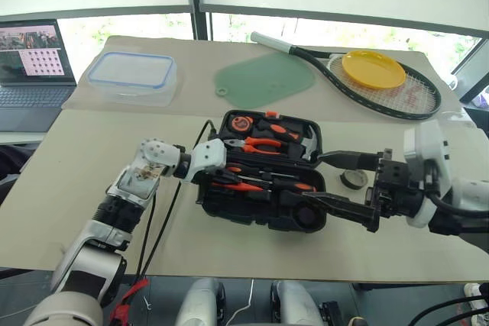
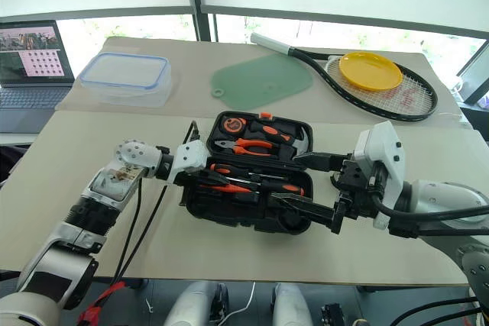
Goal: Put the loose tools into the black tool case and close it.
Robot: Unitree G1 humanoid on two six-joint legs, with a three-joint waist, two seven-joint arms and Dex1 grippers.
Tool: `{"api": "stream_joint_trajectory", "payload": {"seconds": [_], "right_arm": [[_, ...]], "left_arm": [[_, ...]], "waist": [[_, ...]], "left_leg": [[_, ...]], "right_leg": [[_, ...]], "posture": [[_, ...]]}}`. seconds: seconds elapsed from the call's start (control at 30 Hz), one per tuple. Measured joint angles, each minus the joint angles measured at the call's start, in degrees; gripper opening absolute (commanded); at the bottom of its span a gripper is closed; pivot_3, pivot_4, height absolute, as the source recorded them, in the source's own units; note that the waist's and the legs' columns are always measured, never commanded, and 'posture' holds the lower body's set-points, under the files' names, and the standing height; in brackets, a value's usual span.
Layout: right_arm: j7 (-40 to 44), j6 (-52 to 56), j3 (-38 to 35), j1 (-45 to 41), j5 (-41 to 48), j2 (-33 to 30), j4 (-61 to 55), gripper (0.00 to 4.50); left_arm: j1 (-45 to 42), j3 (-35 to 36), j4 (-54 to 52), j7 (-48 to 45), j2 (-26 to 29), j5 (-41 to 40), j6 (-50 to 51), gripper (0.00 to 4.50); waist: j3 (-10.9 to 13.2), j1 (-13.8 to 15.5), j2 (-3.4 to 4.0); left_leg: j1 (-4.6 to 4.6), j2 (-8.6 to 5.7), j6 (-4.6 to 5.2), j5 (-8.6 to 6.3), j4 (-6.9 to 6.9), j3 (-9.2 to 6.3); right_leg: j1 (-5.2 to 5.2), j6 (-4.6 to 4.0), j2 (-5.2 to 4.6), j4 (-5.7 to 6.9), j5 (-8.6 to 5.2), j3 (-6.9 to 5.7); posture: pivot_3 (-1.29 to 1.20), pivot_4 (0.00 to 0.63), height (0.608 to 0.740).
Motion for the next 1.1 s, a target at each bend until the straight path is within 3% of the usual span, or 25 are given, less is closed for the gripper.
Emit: {"api": "stream_joint_trajectory", "payload": {"seconds": [0.37, 0.53, 0.63, 0.77, 0.87, 0.97, 1.07, 1.1], "right_arm": [[1.7, 0.0, 3.4, -2.4, -2.3, 0.0, 2.5, 4.50], [4.8, -0.3, 7.3, -6.4, -5.4, 0.0, 5.7, 4.50], [7.1, -1.1, 11.0, -10.7, -8.2, 0.9, 8.5, 4.50], [11.4, -3.1, 16.8, -15.6, -12.8, 2.5, 11.5, 4.50], [16.0, -4.7, 21.4, -20.2, -16.3, 4.4, 14.3, 4.50], [20.8, -6.4, 24.9, -23.7, -19.7, 5.3, 17.8, 4.50], [23.2, -7.1, 26.6, -25.5, -21.4, 7.0, 19.7, 4.50], [24.0, -7.4, 27.2, -25.9, -21.7, 7.4, 19.8, 4.50]], "left_arm": [[4.5, 2.2, -4.0, 4.2, 0.6, 0.0, -0.8, 0.02], [6.7, 5.5, -8.4, 5.2, 3.3, -2.5, 6.3, 0.02], [8.4, 10.6, -13.4, 6.7, 6.8, -6.9, 15.7, 0.68], [11.9, 24.4, -22.8, 9.8, 15.2, -14.4, 29.0, 2.15], [28.9, 39.3, -27.4, 11.3, 20.3, -15.5, 34.4, 3.28], [47.9, 53.9, -25.6, 11.1, 21.2, -12.8, 35.4, 4.32], [53.2, 58.7, -25.4, 11.0, 21.2, -12.3, 33.7, 4.45], [53.9, 59.2, -25.2, 11.0, 21.3, -12.3, 32.6, 4.45]], "waist": [[-0.1, 0.0, 0.05], [0.0, -0.3, 0.05], [0.0, -0.6, 0.00], [0.0, -1.0, 0.04], [0.0, -2.4, 0.12], [0.1, -3.0, 0.07], [0.1, -0.6, 0.04], [0.1, 0.1, 0.07]], "left_leg": [[0.05, 0.02, 0.00, 0.00, 0.00, 0.02], [0.02, 0.05, -0.01, 0.00, -0.01, 0.04], [-0.07, 0.07, -0.02, 0.01, 0.00, 0.03], [-0.03, 0.08, -0.04, 0.01, -0.10, 0.05], [0.10, 0.14, -0.16, -0.06, -0.15, 0.21], [0.10, 0.21, -0.26, -0.11, -0.19, 0.23], [0.11, 0.13, -0.28, -0.13, -0.16, 0.07], [0.11, 0.12, -0.71, -0.35, -0.16, 0.06]], "right_leg": [[0.02, 0.00, -0.01, 0.02, 0.00, 0.02], [-0.06, -0.02, 0.01, 0.06, 0.01, 0.02], [-0.16, -0.02, 0.02, 0.09, 0.01, 0.01], [-0.17, -0.01, 0.01, 0.04, 0.00, 0.00], [-0.18, -0.05, -0.01, -0.02, -0.02, 0.06], [-0.24, -0.14, -0.02, 0.01, -0.09, -0.16], [-0.36, -0.20, -0.32, -0.01, -0.08, -0.62], [-0.39, -0.35, -0.46, -0.05, -0.09, -0.74]], "posture": [[0.00, 0.150, 0.738], [0.00, 0.150, 0.738], [0.00, 0.150, 0.738], [0.00, 0.150, 0.738], [0.00, 0.150, 0.738], [0.00, 0.150, 0.738], [0.00, 0.150, 0.738], [0.00, 0.150, 0.738]]}}
